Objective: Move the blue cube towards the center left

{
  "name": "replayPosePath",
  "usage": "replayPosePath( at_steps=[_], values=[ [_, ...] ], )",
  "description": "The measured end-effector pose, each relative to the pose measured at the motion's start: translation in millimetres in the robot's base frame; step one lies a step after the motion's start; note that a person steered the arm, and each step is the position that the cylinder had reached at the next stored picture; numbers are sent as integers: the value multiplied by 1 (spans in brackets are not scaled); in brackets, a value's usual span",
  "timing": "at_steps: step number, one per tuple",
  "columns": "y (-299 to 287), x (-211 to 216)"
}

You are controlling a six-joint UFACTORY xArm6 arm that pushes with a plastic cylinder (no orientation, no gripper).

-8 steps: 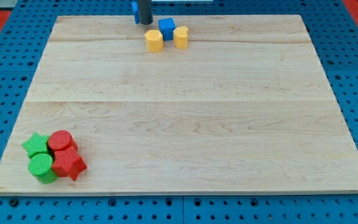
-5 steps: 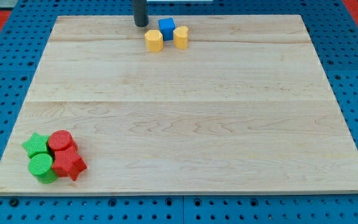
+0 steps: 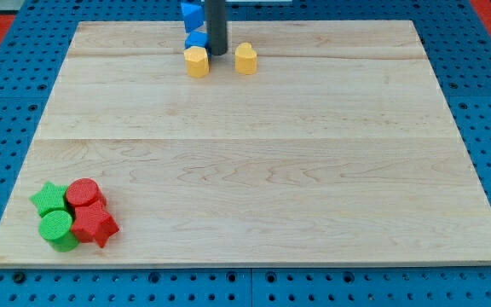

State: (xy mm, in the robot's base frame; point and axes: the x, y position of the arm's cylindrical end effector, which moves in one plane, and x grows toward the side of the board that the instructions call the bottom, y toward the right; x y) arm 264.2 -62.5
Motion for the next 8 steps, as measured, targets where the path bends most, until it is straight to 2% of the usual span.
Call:
replayPosePath(
  at_steps=[1,3,5,8],
  values=[
    [-29,14],
    [-12,-27],
    [-20,-31],
    [-34,7]
  ],
)
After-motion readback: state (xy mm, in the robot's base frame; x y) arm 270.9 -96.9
